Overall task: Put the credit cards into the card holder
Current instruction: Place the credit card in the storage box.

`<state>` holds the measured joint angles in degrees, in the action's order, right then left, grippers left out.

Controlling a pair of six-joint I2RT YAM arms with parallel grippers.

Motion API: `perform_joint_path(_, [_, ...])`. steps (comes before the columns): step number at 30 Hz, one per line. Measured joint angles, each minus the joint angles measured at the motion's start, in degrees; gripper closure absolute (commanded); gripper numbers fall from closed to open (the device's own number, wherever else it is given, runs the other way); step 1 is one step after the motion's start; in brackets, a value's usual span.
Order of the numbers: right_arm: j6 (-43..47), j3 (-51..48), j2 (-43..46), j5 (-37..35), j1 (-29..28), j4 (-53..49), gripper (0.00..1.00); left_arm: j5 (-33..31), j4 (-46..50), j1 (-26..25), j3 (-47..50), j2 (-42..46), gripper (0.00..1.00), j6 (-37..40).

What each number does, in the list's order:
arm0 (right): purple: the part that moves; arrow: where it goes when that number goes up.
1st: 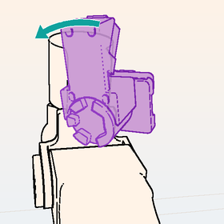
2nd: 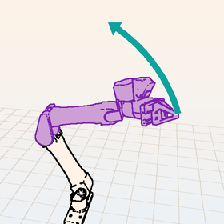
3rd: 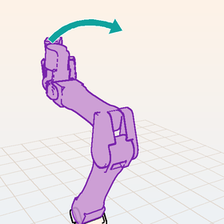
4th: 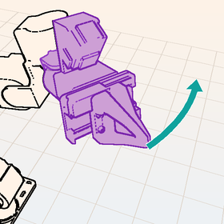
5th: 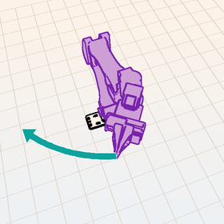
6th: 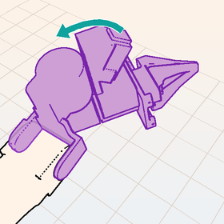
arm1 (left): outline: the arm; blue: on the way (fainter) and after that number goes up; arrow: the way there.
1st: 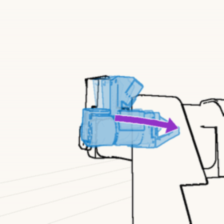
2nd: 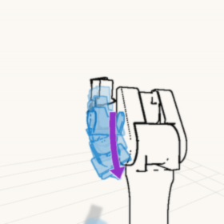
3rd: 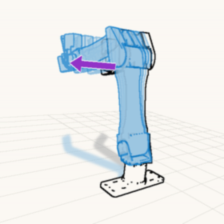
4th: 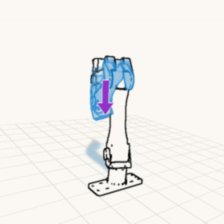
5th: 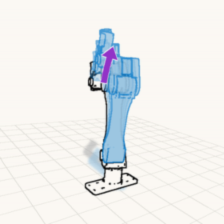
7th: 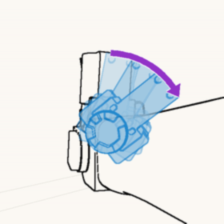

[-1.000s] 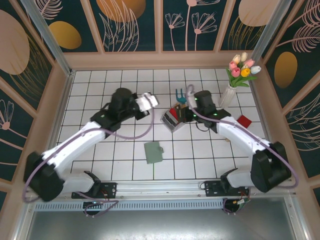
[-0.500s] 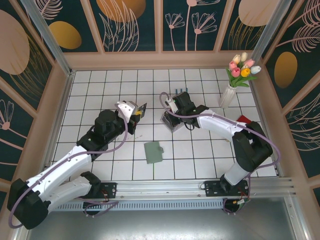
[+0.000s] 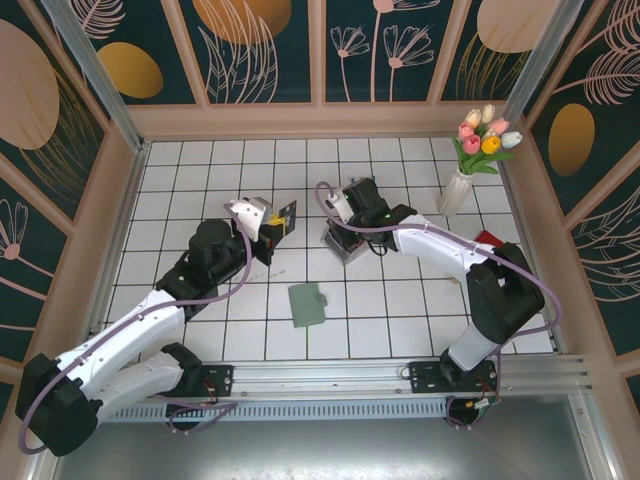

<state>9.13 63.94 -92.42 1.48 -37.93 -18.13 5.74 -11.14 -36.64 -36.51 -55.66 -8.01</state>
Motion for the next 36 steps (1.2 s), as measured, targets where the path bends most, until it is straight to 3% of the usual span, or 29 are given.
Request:
perform_joint_path(16, [1.51,0.55,-2.64,-0.59,-0.07,-2.16,0.99,2.12,-2.4,0.0,0.0,-1.97,1.0,-3.08])
perform_joint_path(19, [1.49,0.55,-3.5,-0.55,-0.07,-2.89,0.92,2.58,-2.38,0.0,0.0,-2.27,1.0,-3.48])
perform_joint_path(25, [-0.13,1.07,-4.52,-1.49,-0.11,-3.19,0.68,3.5,-3.82,0.02,0.81,-2.54,1.0,-5.7])
perform_joint_path(30, [-4.0,0.98,-2.75,-0.85,0.81,-3.26,0.66,6.97,-7.26,1.97,2.43,-3.91,1.0,-11.04])
perform_joint_path(33, [-8.33,-0.87,3.48,4.61,4.22,-1.16,0.53,11.65,-12.52,4.48,5.22,-4.7,1.0,-15.98])
perform_joint_path(36, [-13.94,-4.87,12.52,14.71,10.27,3.72,0.43,18.21,-18.69,7.26,7.41,-6.49,1.0,-21.03])
